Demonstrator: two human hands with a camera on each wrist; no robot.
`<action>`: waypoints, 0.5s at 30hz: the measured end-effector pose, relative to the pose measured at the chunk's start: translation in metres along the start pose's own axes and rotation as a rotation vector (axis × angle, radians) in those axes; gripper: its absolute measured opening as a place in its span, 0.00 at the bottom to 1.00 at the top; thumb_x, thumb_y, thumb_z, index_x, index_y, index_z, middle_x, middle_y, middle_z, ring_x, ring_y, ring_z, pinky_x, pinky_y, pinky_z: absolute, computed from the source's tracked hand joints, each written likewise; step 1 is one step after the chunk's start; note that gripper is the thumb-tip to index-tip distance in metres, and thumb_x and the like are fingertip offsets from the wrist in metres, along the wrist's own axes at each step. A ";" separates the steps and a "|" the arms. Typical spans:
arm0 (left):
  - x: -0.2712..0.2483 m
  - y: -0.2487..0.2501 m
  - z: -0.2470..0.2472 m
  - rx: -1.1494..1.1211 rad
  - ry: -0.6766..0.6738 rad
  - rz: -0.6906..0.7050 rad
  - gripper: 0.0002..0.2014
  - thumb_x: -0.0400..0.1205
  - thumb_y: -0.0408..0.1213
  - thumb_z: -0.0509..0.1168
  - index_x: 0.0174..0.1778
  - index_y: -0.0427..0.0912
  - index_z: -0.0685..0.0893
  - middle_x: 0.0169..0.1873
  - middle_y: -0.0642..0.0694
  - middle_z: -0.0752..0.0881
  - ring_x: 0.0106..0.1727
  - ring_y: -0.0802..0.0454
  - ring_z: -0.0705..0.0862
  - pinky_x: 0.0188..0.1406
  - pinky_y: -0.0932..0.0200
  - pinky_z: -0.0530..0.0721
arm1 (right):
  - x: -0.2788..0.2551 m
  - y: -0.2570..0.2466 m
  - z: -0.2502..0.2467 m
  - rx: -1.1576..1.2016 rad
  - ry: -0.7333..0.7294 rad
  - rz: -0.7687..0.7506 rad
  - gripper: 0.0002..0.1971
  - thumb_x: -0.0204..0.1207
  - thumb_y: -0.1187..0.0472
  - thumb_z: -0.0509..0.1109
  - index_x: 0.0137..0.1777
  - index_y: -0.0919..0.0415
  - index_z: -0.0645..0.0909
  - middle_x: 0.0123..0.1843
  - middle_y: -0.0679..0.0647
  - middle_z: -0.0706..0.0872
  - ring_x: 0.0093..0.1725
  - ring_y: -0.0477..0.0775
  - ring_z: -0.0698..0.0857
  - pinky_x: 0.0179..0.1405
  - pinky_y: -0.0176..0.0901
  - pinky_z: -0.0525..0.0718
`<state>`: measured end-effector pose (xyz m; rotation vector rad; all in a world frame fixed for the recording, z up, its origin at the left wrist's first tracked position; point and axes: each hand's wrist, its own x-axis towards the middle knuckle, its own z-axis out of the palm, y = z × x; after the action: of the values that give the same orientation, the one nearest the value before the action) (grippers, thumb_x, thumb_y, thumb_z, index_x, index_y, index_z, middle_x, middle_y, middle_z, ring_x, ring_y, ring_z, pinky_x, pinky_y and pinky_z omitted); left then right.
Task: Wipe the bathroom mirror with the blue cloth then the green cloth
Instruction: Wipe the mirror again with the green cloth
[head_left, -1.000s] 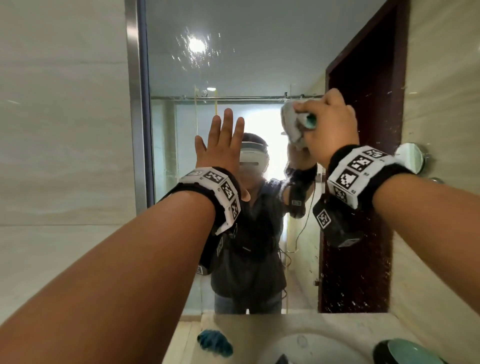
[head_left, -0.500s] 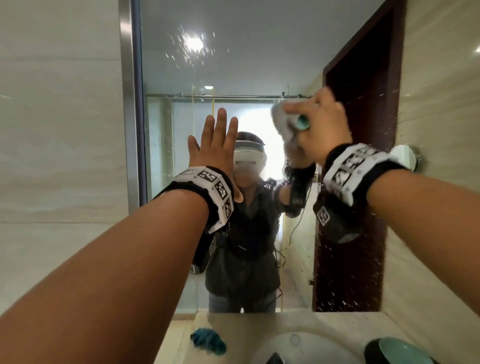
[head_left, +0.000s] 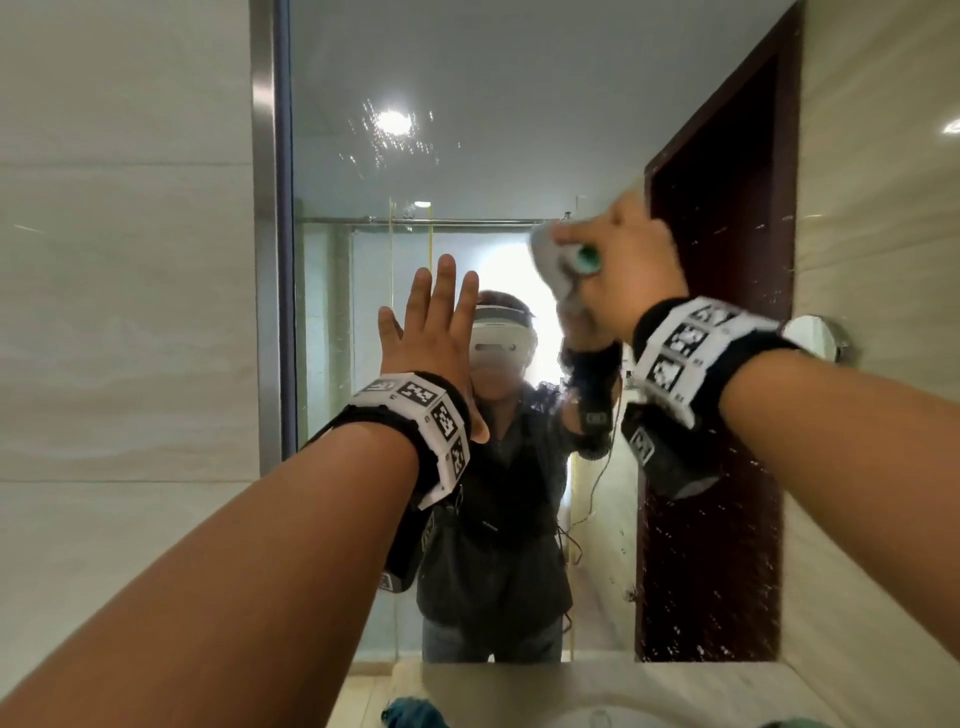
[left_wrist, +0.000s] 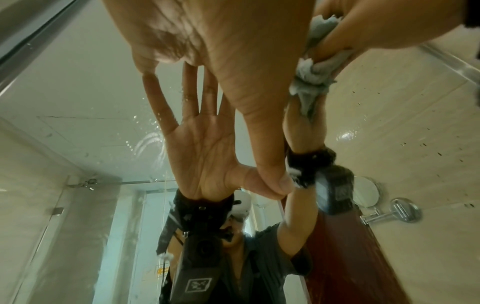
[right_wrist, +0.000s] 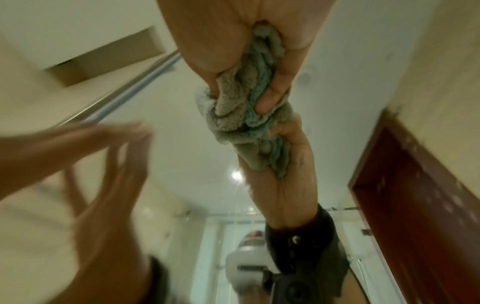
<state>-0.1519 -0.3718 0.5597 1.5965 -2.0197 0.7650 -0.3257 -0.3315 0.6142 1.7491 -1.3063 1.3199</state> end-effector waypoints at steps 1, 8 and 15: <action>0.001 -0.001 -0.001 0.000 -0.008 0.006 0.76 0.56 0.61 0.80 0.77 0.48 0.22 0.77 0.45 0.21 0.79 0.42 0.27 0.78 0.31 0.46 | 0.009 0.002 -0.008 0.029 0.057 0.050 0.23 0.71 0.65 0.73 0.64 0.45 0.81 0.53 0.50 0.67 0.54 0.55 0.73 0.63 0.41 0.74; 0.001 -0.033 -0.043 0.012 0.256 0.080 0.50 0.69 0.67 0.67 0.80 0.53 0.48 0.79 0.49 0.52 0.79 0.44 0.55 0.75 0.39 0.57 | 0.011 -0.016 0.006 0.011 0.034 0.015 0.20 0.72 0.61 0.71 0.65 0.47 0.81 0.56 0.54 0.70 0.56 0.61 0.72 0.60 0.47 0.74; 0.048 -0.060 -0.081 -0.078 0.221 -0.079 0.56 0.73 0.54 0.73 0.82 0.46 0.37 0.82 0.44 0.37 0.83 0.44 0.41 0.81 0.41 0.50 | 0.017 -0.017 0.004 -0.098 -0.176 -0.163 0.22 0.74 0.63 0.68 0.66 0.40 0.78 0.51 0.48 0.67 0.54 0.55 0.69 0.53 0.41 0.70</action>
<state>-0.1033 -0.3627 0.6603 1.4694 -1.7971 0.7868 -0.3083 -0.3352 0.6307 1.8929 -1.2685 1.0144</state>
